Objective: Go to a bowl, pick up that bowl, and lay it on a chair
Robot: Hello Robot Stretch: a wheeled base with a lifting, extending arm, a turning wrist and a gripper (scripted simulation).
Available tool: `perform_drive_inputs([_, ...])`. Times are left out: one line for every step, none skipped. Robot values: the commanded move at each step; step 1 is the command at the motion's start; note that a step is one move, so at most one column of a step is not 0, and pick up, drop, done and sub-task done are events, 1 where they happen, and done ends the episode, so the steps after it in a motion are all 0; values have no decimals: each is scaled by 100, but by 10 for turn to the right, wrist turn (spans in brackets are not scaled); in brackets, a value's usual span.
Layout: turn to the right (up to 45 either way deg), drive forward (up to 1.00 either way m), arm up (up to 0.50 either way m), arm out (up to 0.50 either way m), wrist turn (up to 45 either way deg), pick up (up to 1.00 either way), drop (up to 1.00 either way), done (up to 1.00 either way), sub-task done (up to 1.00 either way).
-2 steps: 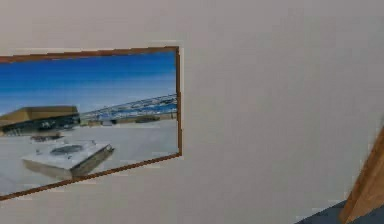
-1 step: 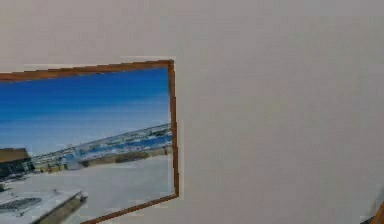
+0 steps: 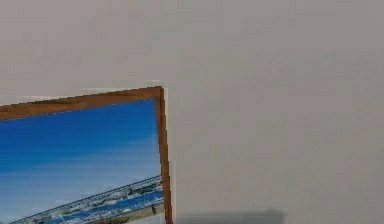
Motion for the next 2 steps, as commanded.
perform_drive_inputs([450, 0, 0, 0, 0, 0, 0, 0, 0])
perform_drive_inputs([450, 0, 0, 0, 0, 0, 0, 0, 0])
